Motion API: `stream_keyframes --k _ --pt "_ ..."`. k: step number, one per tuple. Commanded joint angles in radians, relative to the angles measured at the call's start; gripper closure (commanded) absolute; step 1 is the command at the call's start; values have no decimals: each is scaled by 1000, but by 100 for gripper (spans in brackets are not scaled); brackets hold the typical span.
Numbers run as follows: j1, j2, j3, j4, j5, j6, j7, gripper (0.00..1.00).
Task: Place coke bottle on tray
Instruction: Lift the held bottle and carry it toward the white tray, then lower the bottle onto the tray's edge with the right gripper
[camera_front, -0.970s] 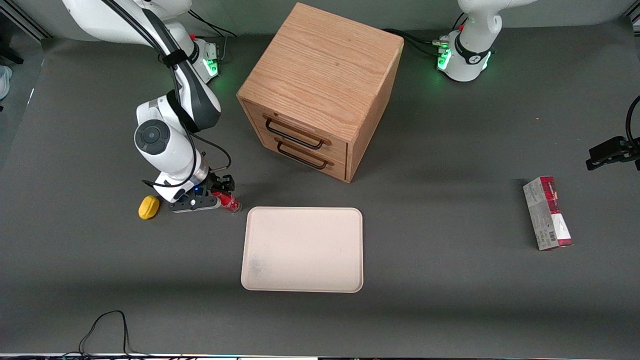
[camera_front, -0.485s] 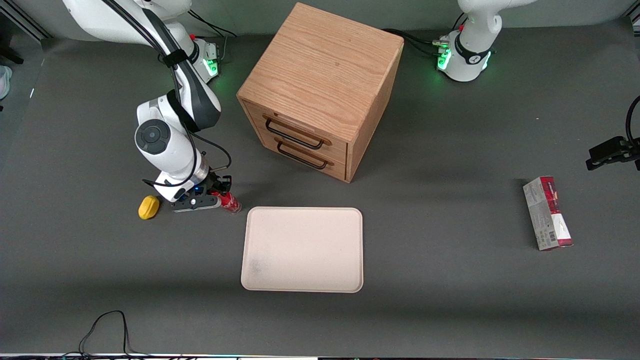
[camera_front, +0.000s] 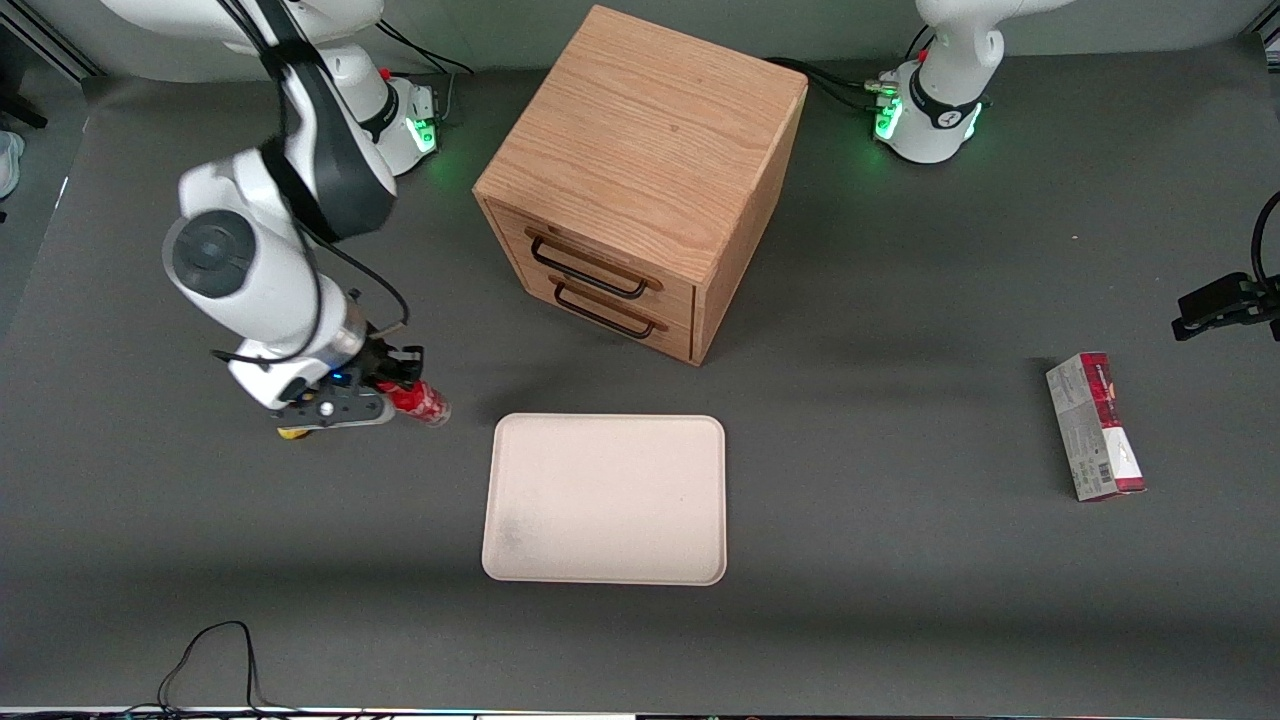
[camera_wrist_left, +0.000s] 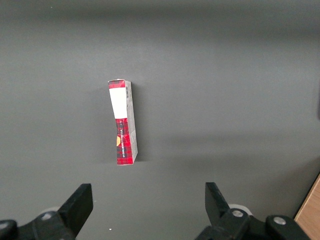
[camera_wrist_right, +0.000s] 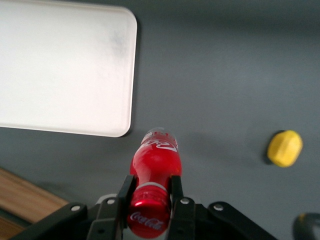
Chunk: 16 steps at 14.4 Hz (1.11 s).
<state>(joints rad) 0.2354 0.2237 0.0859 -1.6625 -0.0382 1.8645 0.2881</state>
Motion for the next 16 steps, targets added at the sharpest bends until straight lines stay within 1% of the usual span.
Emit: stream_keyframes --k 1,3,5,7,8,13,14,16 --pt "-18 76 2 233 23 -178 -9 100" --pt "-19 184 3 453 21 -299 -10 100" --pt "-19 277 6 634 20 -370 -9 100" --pt "-19 347 41 743 14 -374 -9 100" --pt "-19 373 44 765 12 -357 -7 100" --pt "-7 445 66 765 9 -153 6 100" --pt "2 469 66 762 -3 -119 9 100" --pt "18 515 69 754 -49 -49 22 100"
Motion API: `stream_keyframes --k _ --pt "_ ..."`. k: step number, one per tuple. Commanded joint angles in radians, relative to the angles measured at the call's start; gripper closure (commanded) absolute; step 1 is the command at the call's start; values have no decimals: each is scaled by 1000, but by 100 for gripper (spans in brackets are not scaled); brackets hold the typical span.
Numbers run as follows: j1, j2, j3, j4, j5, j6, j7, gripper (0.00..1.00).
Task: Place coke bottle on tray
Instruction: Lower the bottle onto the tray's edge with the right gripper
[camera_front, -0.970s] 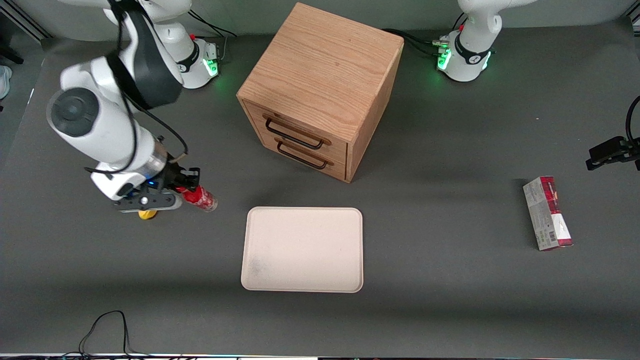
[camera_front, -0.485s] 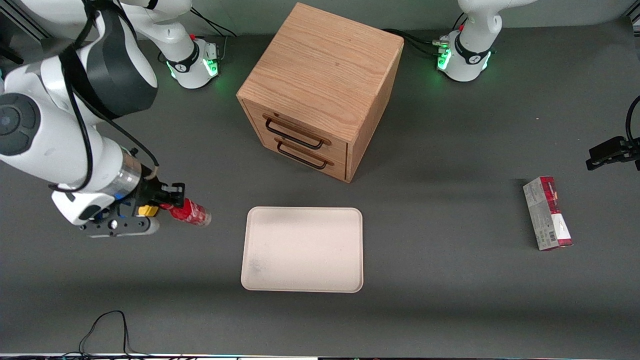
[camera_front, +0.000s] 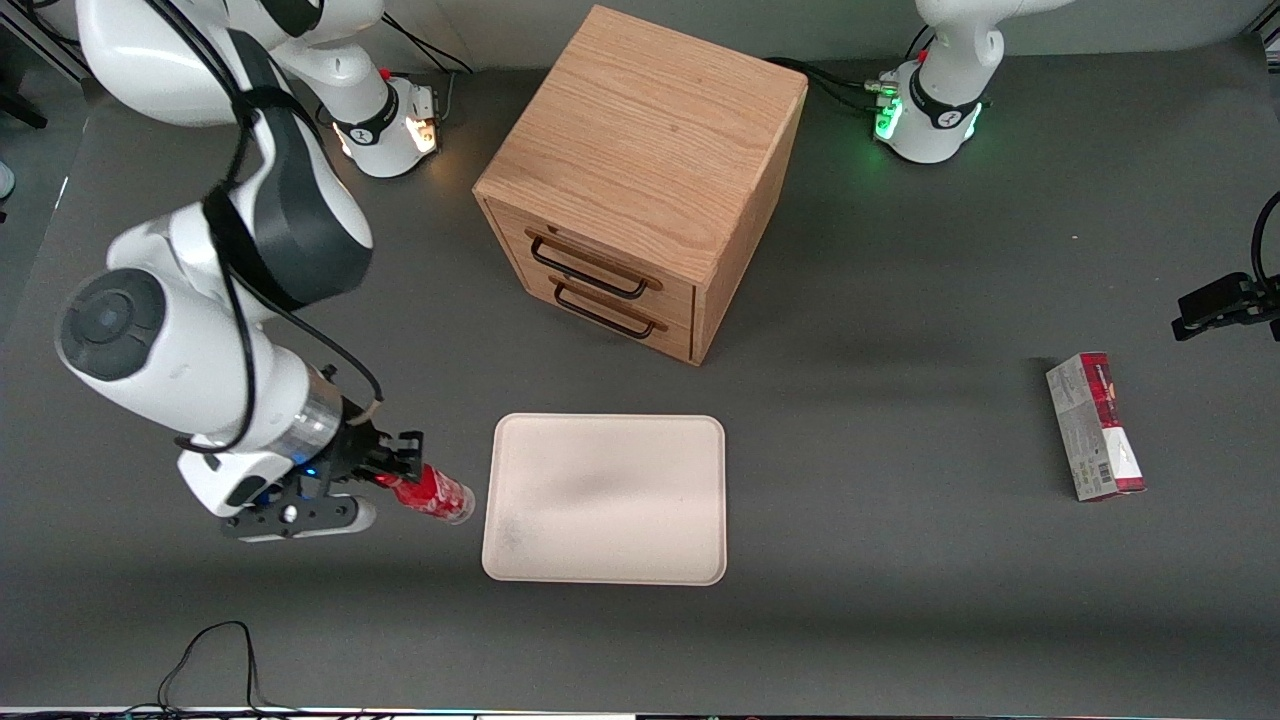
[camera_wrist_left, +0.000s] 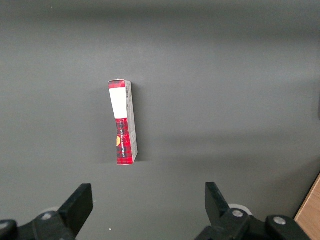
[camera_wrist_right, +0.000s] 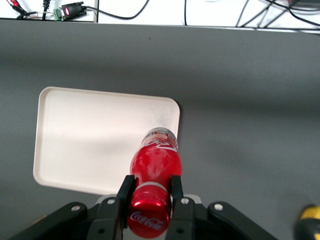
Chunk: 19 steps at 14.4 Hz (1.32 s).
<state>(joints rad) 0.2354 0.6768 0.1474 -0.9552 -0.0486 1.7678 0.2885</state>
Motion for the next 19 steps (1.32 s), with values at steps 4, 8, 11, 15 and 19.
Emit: stream_keyframes --k 4,8,11,15,19 --pt "31 124 8 -8 -60 178 29 100" --pt "45 156 8 -71 -97 245 29 100" --pt "47 159 8 -135 -125 295 27 100" --pt "45 170 8 -142 -125 309 26 77" --pt "47 168 8 -165 -135 348 53 0"
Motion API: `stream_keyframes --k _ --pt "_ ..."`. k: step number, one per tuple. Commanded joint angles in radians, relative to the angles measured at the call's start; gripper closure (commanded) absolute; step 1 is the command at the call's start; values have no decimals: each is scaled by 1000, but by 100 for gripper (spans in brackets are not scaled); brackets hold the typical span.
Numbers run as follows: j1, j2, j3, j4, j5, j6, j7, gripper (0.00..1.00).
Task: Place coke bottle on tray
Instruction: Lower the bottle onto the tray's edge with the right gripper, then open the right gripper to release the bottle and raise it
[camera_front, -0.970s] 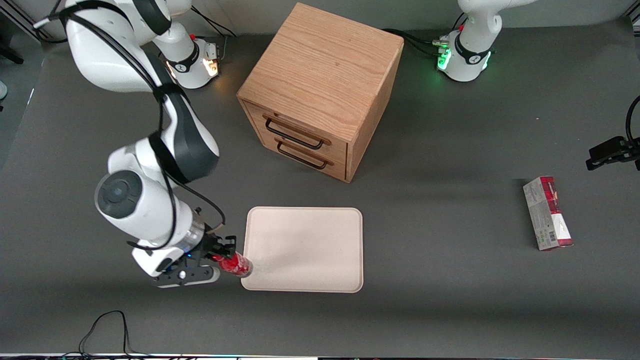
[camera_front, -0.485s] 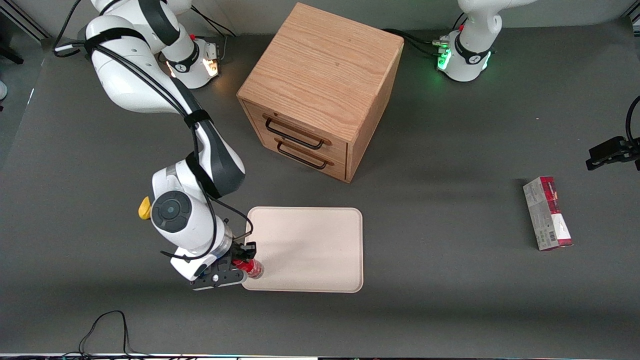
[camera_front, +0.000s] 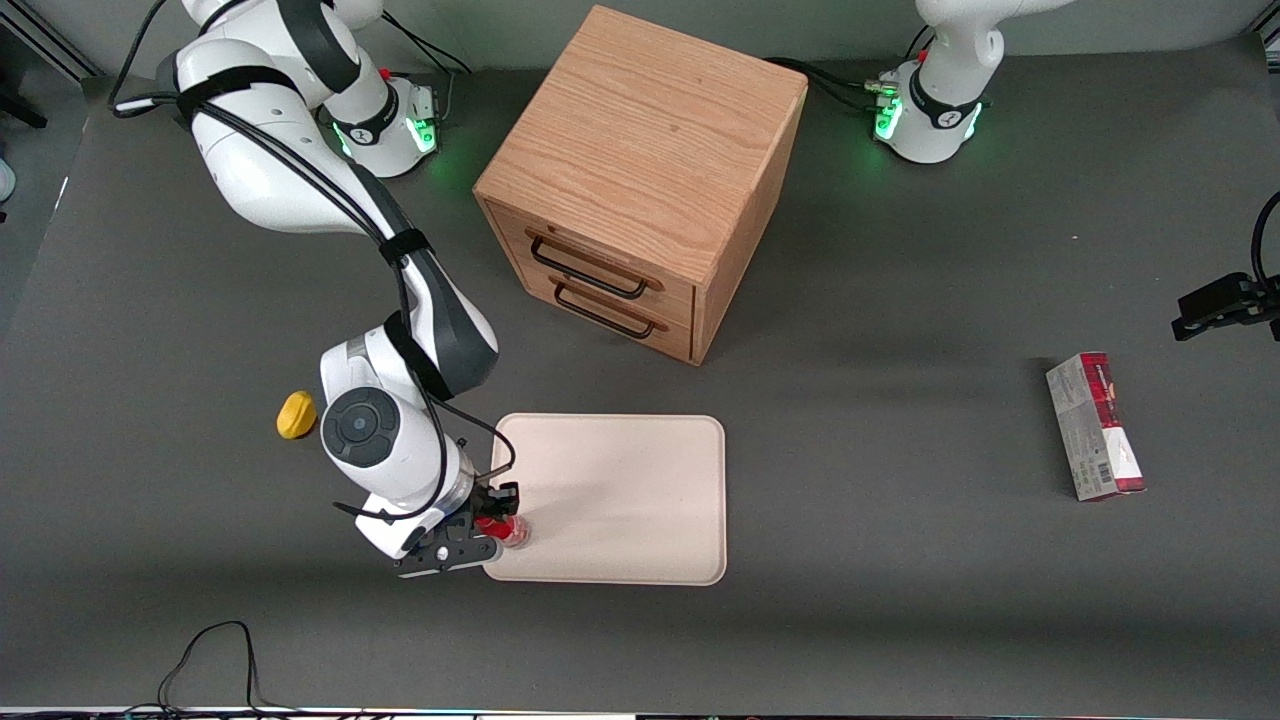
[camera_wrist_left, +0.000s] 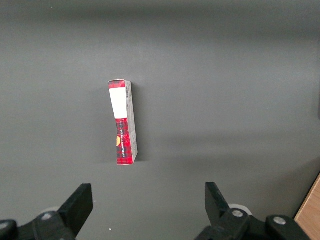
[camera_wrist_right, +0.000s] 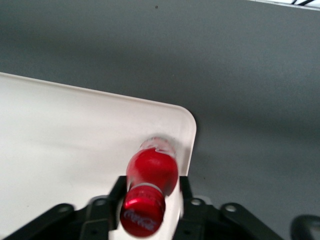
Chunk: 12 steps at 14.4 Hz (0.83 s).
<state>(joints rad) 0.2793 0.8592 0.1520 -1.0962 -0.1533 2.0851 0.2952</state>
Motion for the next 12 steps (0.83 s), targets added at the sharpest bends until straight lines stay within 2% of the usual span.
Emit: stream_keyframes --k 1,5,7,9,12 --pt "3 -16 1 -24 -32 32 51 0" --pt "1 -52 -5 -20 -31 36 47 0" --pt "1 -103 -15 -28 -31 -8 44 0" --pt "1 -201 -57 -91 -19 -107 15 0" --pt "18 -386 -142 -256 40 -160 -62 0"
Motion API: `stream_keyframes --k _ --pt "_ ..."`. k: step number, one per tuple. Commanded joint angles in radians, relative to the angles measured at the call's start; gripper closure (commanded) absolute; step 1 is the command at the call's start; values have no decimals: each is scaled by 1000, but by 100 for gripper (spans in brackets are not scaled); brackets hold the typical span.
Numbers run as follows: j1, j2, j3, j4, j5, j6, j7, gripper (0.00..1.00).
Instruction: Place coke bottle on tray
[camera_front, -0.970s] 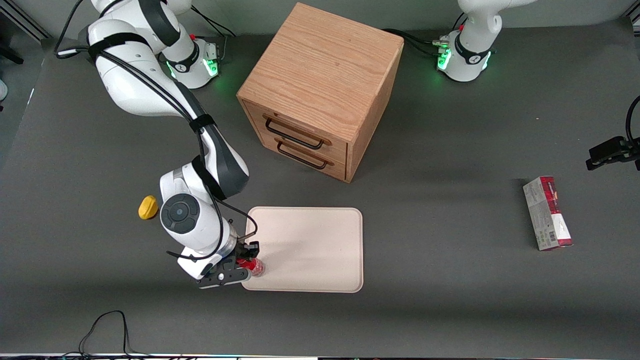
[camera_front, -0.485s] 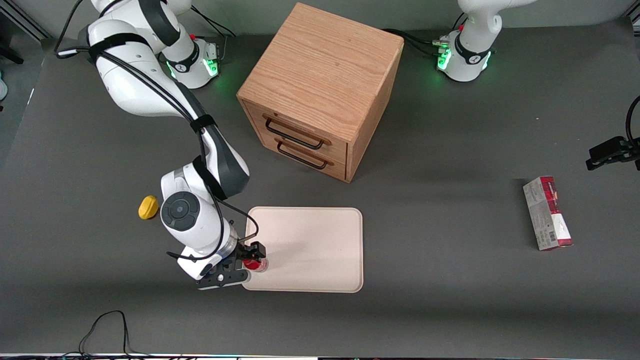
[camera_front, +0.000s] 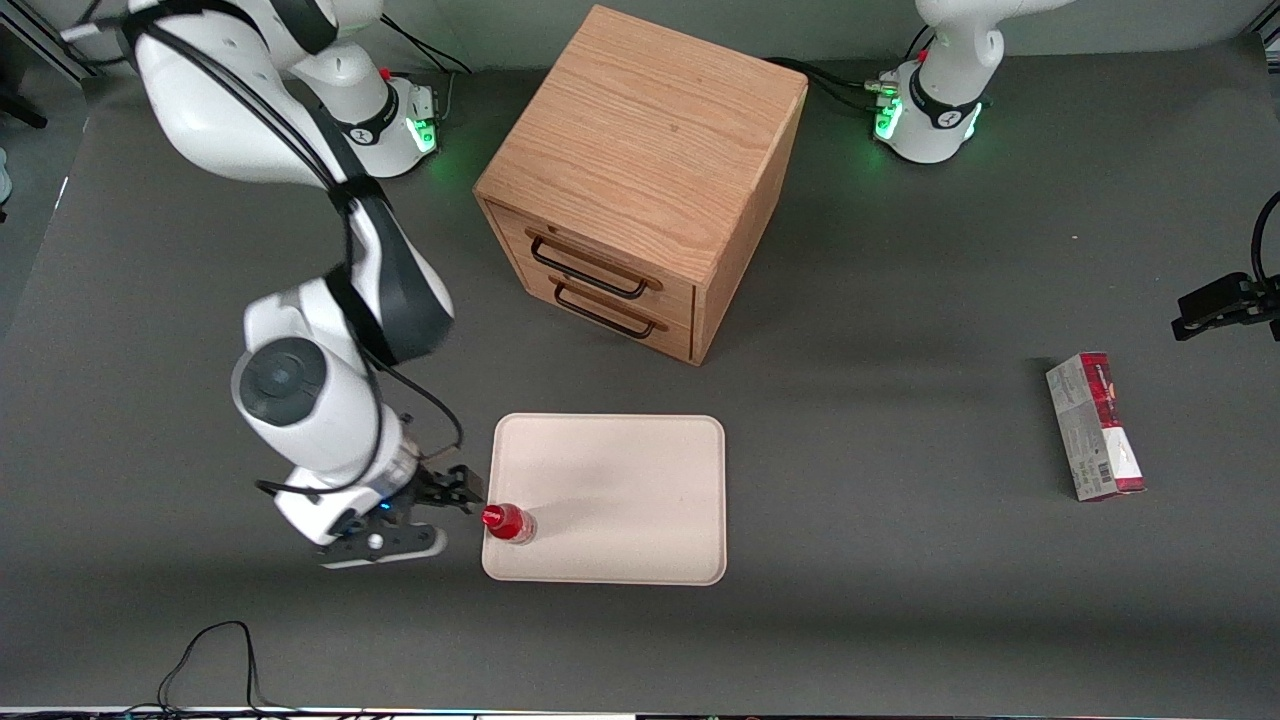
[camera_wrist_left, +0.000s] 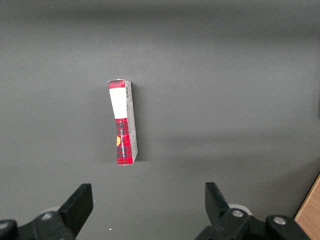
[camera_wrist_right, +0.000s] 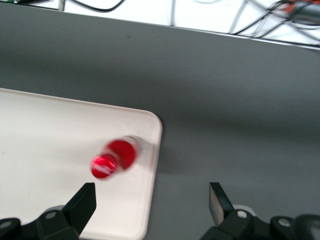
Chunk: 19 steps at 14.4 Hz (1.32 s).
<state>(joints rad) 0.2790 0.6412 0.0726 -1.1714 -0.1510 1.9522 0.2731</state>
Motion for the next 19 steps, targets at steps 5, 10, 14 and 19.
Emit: stream_keyframes --k 5,10,14,19 --pt "13 -496 -217 -412 191 -168 -172 0" --pt "-32 -724 -246 -577 192 -277 -170 0" --pt "-64 -764 -240 -573 189 -348 -157 0" --pt "-64 -764 -232 -571 180 -349 -147 0"
